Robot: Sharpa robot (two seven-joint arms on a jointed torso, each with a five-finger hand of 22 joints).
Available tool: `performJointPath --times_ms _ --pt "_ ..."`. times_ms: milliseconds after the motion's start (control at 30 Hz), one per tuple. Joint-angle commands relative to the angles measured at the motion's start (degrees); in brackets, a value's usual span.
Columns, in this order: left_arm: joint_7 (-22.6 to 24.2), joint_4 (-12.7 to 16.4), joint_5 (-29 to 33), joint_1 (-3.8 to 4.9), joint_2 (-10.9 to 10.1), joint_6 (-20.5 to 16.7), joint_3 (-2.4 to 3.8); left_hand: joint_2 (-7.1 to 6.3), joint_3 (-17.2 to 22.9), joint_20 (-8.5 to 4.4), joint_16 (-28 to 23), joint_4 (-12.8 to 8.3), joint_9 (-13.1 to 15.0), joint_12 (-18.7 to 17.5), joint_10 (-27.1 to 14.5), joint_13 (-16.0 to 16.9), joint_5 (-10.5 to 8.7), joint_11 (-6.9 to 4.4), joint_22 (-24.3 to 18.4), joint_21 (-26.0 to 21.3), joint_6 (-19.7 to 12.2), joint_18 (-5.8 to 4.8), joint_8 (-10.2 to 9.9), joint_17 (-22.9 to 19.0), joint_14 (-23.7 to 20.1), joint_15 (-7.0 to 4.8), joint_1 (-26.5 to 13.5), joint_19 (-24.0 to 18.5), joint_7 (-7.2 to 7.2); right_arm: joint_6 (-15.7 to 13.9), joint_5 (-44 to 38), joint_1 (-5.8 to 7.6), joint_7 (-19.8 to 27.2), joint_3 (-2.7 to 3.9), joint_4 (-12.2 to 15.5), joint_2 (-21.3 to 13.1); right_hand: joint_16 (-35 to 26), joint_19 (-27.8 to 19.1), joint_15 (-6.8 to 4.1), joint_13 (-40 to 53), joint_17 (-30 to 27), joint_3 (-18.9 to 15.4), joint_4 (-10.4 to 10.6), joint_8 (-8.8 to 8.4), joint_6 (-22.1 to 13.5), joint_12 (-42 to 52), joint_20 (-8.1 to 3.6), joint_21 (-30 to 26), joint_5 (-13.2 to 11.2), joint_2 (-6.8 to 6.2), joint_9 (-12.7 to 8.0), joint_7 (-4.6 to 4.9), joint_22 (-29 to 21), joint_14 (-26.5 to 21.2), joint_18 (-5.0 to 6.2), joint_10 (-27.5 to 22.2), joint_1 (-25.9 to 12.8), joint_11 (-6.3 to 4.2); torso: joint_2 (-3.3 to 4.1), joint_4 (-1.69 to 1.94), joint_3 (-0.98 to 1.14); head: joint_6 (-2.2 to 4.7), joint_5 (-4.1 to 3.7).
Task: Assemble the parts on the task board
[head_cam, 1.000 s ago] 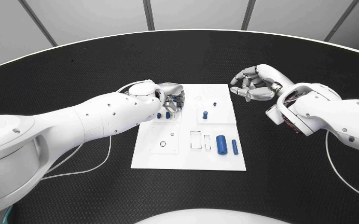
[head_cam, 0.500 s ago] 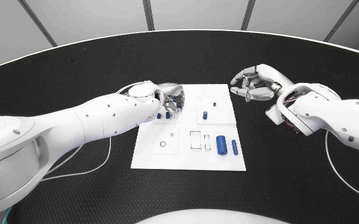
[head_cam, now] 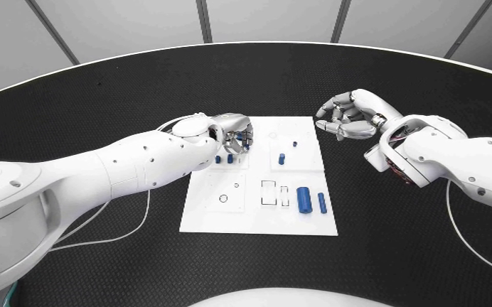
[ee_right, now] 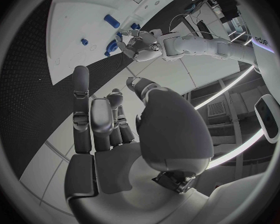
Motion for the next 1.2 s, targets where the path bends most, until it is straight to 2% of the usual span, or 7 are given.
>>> performJointPath --times_ms 33,500,733,1000,1200 --pt "-0.2 1.0 0.1 0.03 -1.0 -0.3 0.01 -0.56 0.1 -0.04 0.4 -0.3 -0.1 -0.2 0.5 0.1 -0.18 -0.14 0.2 0.4 0.5 -1.01 -0.3 -0.1 0.6 0.0 0.0 0.5 0.08 0.0 0.0 0.0 0.0 0.0 0.0 0.0 -0.4 -0.3 -0.16 0.0 0.0 0.3 -0.1 0.21 -0.4 -0.1 0.1 -0.2 0.2 -0.04 -0.1 0.0 0.0 0.0 0.34 -0.1 0.3 0.14 -0.01 0.07 0.02 0.01 -0.04" --pt "-1.1 4.9 0.6 0.59 -5.7 -0.7 0.17 -0.72 0.0 0.02 0.4 -0.4 -0.1 -0.7 1.0 0.1 -0.22 -0.19 0.6 0.7 0.9 -1.05 -0.4 -0.1 0.8 -0.01 -0.7 0.6 0.04 0.0 0.0 -0.01 0.1 0.0 -0.2 0.0 -0.4 -0.3 -0.16 0.0 0.0 0.3 -0.1 0.21 -0.4 -0.1 0.1 -0.2 0.2 -0.04 -0.1 0.0 0.0 0.0 0.34 -0.1 0.3 0.14 -0.02 0.1 -0.04 0.34 0.02" --pt "-1.5 6.9 1.0 1.07 -7.7 -0.8 1.01 -0.73 0.0 0.02 0.5 -0.4 -0.2 -0.8 1.3 0.2 -0.23 -0.25 1.0 1.0 1.2 -1.12 -0.4 -0.1 0.9 -0.05 -0.9 0.8 -0.01 0.0 0.0 -0.03 0.1 -0.01 -0.3 0.0 -0.4 -0.3 -0.16 0.0 0.0 0.3 -0.1 0.21 -0.4 -0.1 0.1 -0.2 0.2 -0.04 -0.1 0.0 0.0 0.0 0.34 -0.1 0.3 0.14 0.0 0.06 -0.01 0.5 0.23" --pt "-2.6 6.9 1.2 1.44 -9.1 0.7 1.29 -0.8 -0.1 0.0 0.5 -0.4 -0.2 -0.9 1.4 0.2 -0.24 -0.28 1.1 1.1 1.3 -1.13 -0.5 0.0 1.0 -0.07 -1.0 0.8 -0.03 0.0 0.0 -0.09 0.1 -0.01 -0.3 0.0 -0.4 -0.3 -0.16 0.0 0.0 0.3 -0.1 0.21 -0.4 -0.1 0.1 -0.2 0.2 -0.04 -0.1 0.0 0.0 0.0 0.34 -0.1 0.3 0.14 0.12 0.02 0.01 0.51 0.29" --pt "-3.0 6.2 1.2 1.5 -9.3 1.6 1.33 -0.85 -0.1 0.0 0.5 -0.4 -0.2 -1.0 1.4 0.2 -0.25 -0.29 1.1 1.1 1.3 -1.13 -0.5 -0.1 1.0 -0.08 -1.1 0.8 -0.02 0.1 0.0 -0.11 0.1 -0.01 -0.3 0.0 -0.4 -0.3 -0.16 0.0 0.0 0.3 -0.1 0.21 -0.4 -0.1 0.1 -0.2 0.2 -0.04 -0.1 0.0 0.0 0.0 0.34 -0.1 0.3 0.14 0.09 0.02 0.02 0.46 0.35"
